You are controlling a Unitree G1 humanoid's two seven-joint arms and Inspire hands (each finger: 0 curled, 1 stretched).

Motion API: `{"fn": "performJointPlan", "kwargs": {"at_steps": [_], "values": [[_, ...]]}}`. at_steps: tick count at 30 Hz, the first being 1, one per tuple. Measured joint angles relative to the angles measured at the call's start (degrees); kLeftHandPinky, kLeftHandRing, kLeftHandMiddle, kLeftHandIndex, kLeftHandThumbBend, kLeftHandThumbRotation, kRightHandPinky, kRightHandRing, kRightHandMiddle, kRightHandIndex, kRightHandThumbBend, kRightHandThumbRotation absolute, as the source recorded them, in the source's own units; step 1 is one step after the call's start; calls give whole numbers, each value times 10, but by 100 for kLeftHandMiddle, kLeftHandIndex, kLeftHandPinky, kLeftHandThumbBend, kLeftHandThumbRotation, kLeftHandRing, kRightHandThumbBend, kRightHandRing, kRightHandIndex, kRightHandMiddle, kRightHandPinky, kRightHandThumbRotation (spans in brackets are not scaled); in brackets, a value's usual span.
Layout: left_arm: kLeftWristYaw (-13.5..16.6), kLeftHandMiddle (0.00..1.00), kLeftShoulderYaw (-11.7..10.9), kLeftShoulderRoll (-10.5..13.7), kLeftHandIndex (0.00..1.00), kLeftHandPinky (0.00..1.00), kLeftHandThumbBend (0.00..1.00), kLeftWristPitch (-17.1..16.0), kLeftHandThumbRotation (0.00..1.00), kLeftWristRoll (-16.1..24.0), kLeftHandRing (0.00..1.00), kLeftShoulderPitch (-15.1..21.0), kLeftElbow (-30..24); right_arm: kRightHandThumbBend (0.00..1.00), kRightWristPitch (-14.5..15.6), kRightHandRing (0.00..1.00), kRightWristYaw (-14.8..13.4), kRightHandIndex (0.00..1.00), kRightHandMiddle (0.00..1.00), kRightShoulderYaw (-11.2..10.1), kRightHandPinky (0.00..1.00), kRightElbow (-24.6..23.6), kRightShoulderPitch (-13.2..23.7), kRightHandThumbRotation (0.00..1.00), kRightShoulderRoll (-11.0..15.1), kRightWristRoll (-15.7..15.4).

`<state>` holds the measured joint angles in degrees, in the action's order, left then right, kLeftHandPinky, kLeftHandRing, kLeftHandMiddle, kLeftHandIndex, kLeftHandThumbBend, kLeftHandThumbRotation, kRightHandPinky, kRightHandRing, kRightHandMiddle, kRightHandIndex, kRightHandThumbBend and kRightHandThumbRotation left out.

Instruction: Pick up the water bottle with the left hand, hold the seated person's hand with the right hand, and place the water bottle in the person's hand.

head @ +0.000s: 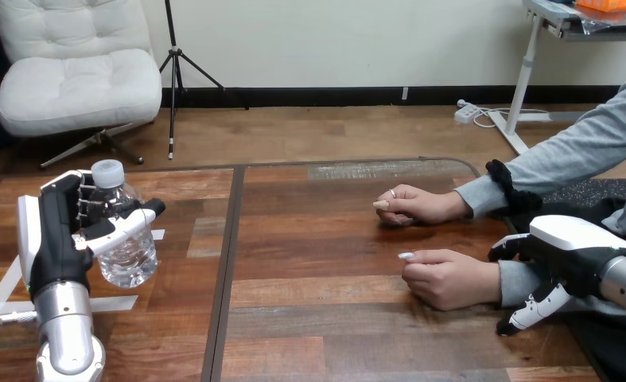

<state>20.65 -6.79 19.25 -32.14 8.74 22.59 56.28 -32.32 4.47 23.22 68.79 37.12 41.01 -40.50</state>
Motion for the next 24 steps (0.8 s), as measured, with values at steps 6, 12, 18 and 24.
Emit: {"fn": "performJointPlan", "kwargs": {"at_steps": [6, 12, 18, 24], "values": [[0, 45, 0, 0, 44, 38, 71, 0, 0, 0, 41, 0, 0, 100, 3, 81, -5, 80, 82, 8, 71, 5, 6, 34, 0, -4], [0, 45, 0, 0, 44, 38, 71, -1, 0, 0, 41, 0, 0, 100, 5, 79, -7, 79, 81, 16, 68, 13, 14, 33, -2, -7], [0, 45, 0, 0, 44, 38, 71, -1, 0, 0, 41, 0, 0, 97, 13, 78, -7, 78, 80, 18, 66, 15, 18, 32, -3, -10], [0, 45, 0, 0, 44, 38, 72, -1, 0, 1, 41, 0, 0, 93, 21, 75, -7, 78, 79, 20, 63, 16, 21, 30, -4, -10]]}}
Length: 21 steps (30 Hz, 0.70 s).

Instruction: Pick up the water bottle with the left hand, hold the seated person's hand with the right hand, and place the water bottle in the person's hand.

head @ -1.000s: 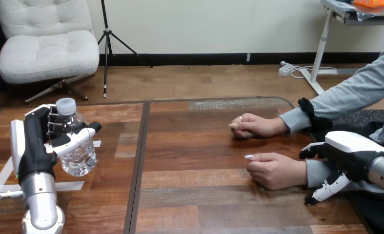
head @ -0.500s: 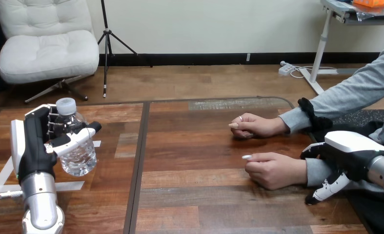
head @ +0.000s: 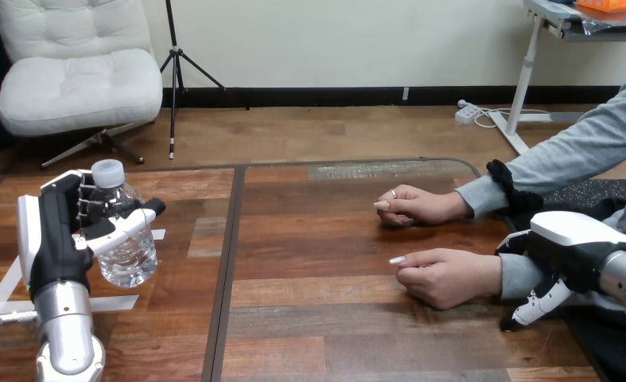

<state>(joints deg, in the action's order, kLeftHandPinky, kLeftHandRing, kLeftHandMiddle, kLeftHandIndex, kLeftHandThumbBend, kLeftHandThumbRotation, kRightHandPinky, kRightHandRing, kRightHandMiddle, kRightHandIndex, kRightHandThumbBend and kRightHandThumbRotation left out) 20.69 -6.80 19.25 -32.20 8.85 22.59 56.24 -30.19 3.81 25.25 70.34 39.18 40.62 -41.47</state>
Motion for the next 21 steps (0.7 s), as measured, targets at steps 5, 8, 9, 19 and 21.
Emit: {"fn": "performJointPlan", "kwargs": {"at_steps": [5, 8, 9, 19, 21], "values": [[0, 45, 0, 0, 44, 38, 72, 0, 0, 0, 41, 0, 0, 91, 4, 74, 0, 77, 77, 4, 60, 1, 3, 27, 0, 0], [0, 45, 0, 0, 44, 38, 71, 0, 0, 0, 41, 0, 0, 90, 4, 73, 0, 75, 76, 7, 59, 1, 5, 25, 0, 0], [0, 45, 0, 0, 44, 38, 71, 0, 0, 0, 41, 0, 0, 89, 4, 72, 0, 74, 75, 8, 58, 1, 6, 24, 0, 0], [0, 45, 0, 0, 44, 38, 71, 0, 0, 0, 41, 0, -1, 84, 5, 67, 0, 70, 71, 10, 55, 1, 11, 12, -2, 0], [0, 45, 0, 0, 44, 38, 71, 0, 0, 0, 41, 0, -1, 84, 6, 66, 0, 70, 70, 10, 55, 1, 11, 10, -2, 0]]}}
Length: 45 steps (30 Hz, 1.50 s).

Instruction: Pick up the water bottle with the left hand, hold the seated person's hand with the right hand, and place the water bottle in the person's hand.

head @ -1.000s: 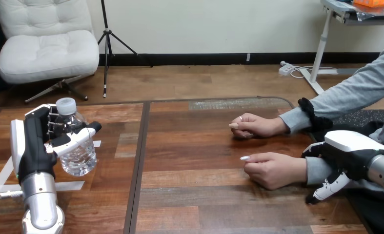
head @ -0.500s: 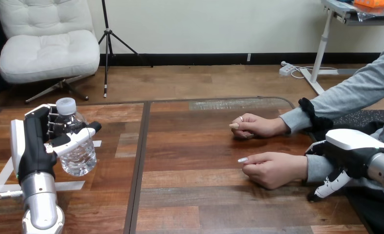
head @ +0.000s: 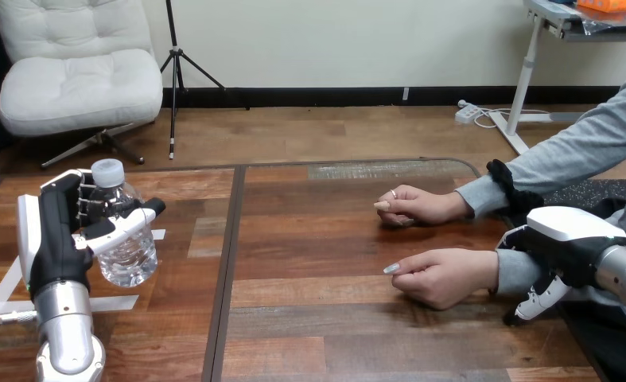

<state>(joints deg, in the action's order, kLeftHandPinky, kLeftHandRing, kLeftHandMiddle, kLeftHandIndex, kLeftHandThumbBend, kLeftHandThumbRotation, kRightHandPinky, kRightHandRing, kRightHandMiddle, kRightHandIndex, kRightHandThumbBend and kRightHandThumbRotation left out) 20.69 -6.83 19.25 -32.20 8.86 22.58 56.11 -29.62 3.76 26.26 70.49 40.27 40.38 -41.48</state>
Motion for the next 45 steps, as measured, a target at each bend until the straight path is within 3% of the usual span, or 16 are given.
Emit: {"fn": "performJointPlan", "kwargs": {"at_steps": [15, 32, 45], "values": [[0, 45, 0, 0, 44, 38, 71, -1, 0, 0, 41, 0, 0, 83, 1, 56, -12, 62, 61, 4, 50, 0, 1, 0, -1, 0], [2, 45, -1, 0, 44, 39, 71, -1, 0, 3, 41, -1, -1, 83, -13, 39, -31, 49, 46, 0, 35, 12, 0, 0, -9, 27], [2, 45, -2, 0, 44, 39, 72, -1, 0, 5, 41, -1, -1, 80, -24, 37, -62, 44, 43, -1, 33, 15, -1, 0, -19, 35]]}}
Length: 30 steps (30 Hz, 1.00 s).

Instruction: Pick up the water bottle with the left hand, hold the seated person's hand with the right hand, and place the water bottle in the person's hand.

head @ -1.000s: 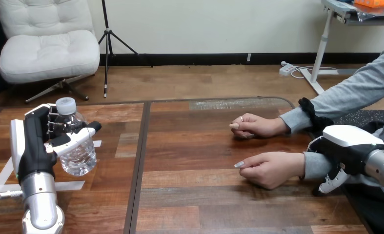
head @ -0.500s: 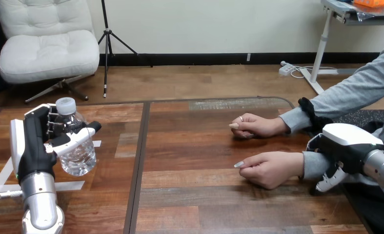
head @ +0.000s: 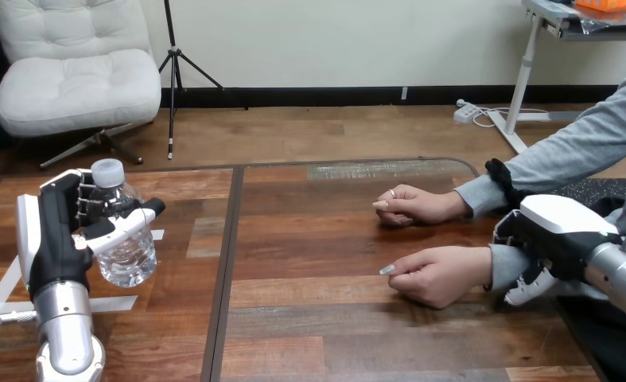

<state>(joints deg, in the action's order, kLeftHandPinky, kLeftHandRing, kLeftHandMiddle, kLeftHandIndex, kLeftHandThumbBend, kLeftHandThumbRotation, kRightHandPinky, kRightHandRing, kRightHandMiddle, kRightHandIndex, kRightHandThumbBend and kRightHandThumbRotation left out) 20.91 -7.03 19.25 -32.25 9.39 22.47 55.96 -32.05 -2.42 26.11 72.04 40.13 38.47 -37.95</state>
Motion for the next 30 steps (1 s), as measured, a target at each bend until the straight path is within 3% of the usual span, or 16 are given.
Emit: {"fn": "performJointPlan", "kwargs": {"at_steps": [12, 30], "values": [[0, 45, -1, 0, 44, 39, 72, 0, 0, 0, 41, 0, 0, 76, -12, 36, -24, 43, 42, 0, 31, 1, -1, 0, 0, 0], [0, 45, -3, 0, 44, 39, 71, 0, 0, -1, 41, 0, -1, 64, -17, 35, -30, 43, 41, 0, 30, 2, -1, 0, 0, 0]]}}
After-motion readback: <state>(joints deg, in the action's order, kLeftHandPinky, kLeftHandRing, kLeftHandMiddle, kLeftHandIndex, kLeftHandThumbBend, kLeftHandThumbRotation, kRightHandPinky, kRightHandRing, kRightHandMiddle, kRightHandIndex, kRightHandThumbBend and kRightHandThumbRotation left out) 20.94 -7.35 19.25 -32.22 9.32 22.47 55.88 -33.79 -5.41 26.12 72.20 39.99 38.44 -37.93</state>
